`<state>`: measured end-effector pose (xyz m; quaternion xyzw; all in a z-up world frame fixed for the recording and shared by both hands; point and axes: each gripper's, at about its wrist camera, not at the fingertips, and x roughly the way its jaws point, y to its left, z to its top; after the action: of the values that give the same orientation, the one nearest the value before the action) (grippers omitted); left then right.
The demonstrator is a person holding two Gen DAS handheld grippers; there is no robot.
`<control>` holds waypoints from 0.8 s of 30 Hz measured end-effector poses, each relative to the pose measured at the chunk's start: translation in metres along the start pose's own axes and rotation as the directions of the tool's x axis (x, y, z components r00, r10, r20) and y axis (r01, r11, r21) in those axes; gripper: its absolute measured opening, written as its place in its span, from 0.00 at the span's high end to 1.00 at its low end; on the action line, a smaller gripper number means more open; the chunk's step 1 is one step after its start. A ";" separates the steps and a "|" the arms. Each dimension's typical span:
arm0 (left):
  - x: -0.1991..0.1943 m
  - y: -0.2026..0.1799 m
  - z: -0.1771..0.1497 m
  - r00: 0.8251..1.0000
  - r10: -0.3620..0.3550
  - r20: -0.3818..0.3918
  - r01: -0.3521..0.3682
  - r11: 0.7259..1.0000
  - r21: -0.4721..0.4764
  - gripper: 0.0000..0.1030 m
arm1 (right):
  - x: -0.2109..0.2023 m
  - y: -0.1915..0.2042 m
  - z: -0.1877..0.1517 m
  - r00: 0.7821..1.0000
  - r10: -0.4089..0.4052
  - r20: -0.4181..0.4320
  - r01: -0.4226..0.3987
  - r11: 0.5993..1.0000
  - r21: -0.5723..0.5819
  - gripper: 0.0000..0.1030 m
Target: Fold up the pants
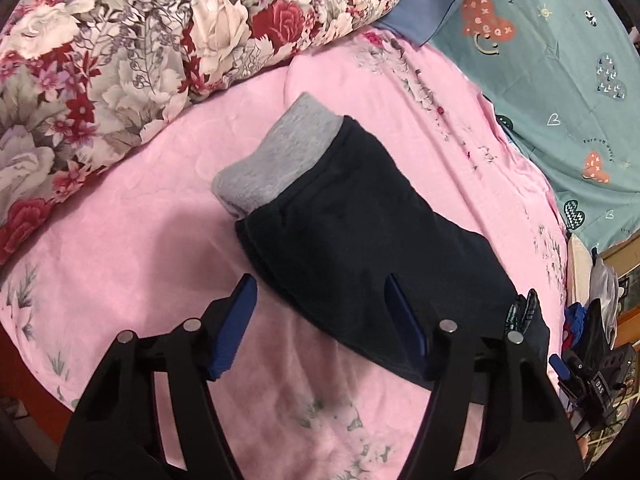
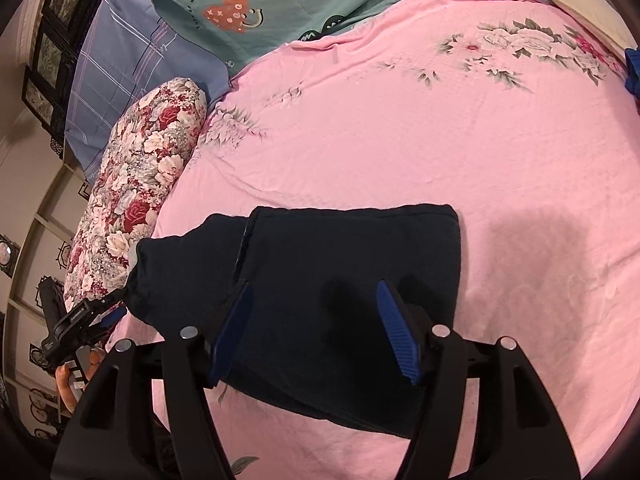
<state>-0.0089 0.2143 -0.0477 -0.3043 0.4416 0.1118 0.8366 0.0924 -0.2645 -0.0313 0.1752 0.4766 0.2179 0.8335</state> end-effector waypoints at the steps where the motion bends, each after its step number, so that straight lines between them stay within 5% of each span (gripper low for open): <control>1: 0.005 0.001 0.002 1.000 0.004 -0.014 -0.004 1.000 -0.001 0.41 | 0.000 -0.002 0.001 1.000 -0.004 0.000 0.004 1.000 0.007 0.36; 5: 0.021 0.005 0.013 0.999 -0.002 -0.048 0.001 1.000 -0.018 0.57 | 0.000 -0.009 0.003 1.000 -0.014 0.002 0.014 0.999 0.033 0.35; 13: 0.043 0.011 0.037 0.988 -0.109 -0.105 0.102 0.992 -0.077 0.58 | 0.007 -0.009 0.007 1.000 -0.012 -0.009 0.012 0.999 0.035 0.35; 15: 0.044 0.009 0.036 0.990 -0.094 -0.108 0.086 0.993 -0.077 0.72 | 0.008 -0.008 0.009 1.000 -0.005 -0.006 0.006 0.999 0.031 0.35; 24: -0.010 -0.050 0.031 0.999 -0.024 0.025 0.021 0.993 0.116 0.83 | 0.008 -0.008 0.009 1.000 0.029 -0.004 -0.029 0.999 0.035 0.35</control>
<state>0.0293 0.1948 -0.0062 -0.2591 0.4326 0.0806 0.8598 0.1053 -0.2681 -0.0371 0.1961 0.4796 0.2219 0.8260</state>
